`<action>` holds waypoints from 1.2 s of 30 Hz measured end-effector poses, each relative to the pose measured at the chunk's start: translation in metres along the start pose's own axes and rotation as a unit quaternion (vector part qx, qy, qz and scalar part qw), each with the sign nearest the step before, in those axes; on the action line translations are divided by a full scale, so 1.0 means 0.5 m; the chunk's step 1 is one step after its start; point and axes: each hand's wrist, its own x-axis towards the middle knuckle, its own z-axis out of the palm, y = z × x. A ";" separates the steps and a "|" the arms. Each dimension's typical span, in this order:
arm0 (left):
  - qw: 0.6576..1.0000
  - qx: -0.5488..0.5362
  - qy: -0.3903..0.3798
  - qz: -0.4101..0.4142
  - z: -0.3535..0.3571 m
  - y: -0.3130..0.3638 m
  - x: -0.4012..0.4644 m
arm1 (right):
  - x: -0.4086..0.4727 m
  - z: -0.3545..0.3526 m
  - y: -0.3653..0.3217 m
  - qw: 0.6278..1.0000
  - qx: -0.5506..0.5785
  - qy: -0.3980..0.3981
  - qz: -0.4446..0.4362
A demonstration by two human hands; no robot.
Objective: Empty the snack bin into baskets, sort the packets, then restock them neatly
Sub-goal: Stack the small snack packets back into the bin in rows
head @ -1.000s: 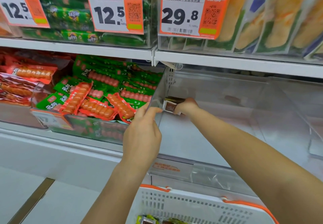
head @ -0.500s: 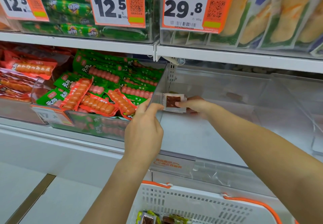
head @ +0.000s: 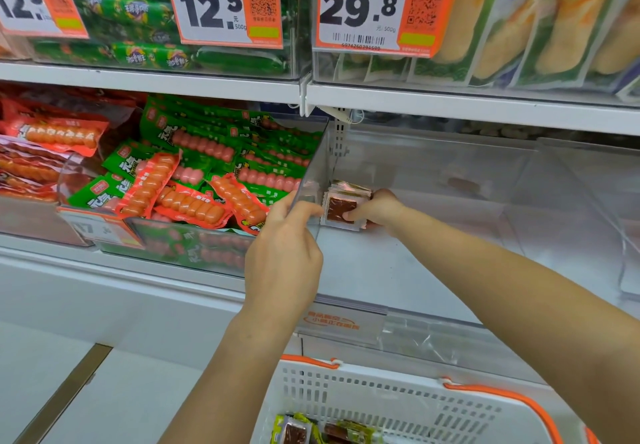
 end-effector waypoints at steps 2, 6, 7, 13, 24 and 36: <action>1.000 0.001 0.001 0.003 0.002 -0.001 0.001 | -0.009 0.004 -0.002 0.999 -0.029 0.012 -0.019; 1.000 0.004 -0.002 0.001 0.004 -0.003 0.001 | -0.027 0.005 -0.003 0.992 -0.066 0.043 -0.101; 1.000 0.004 -0.003 0.001 0.004 -0.003 0.001 | -0.028 0.005 -0.004 0.993 -0.060 0.040 -0.090; 1.000 -0.010 0.000 0.014 0.004 -0.005 -0.001 | -0.029 0.003 -0.023 0.999 0.030 0.027 0.003; 1.000 -0.024 0.008 -0.002 0.010 -0.009 -0.004 | -0.031 -0.001 -0.010 0.999 0.025 0.024 0.018; 1.000 -0.022 -0.006 -0.001 0.005 -0.005 -0.003 | -0.057 -0.022 -0.018 1.000 -0.010 0.009 0.006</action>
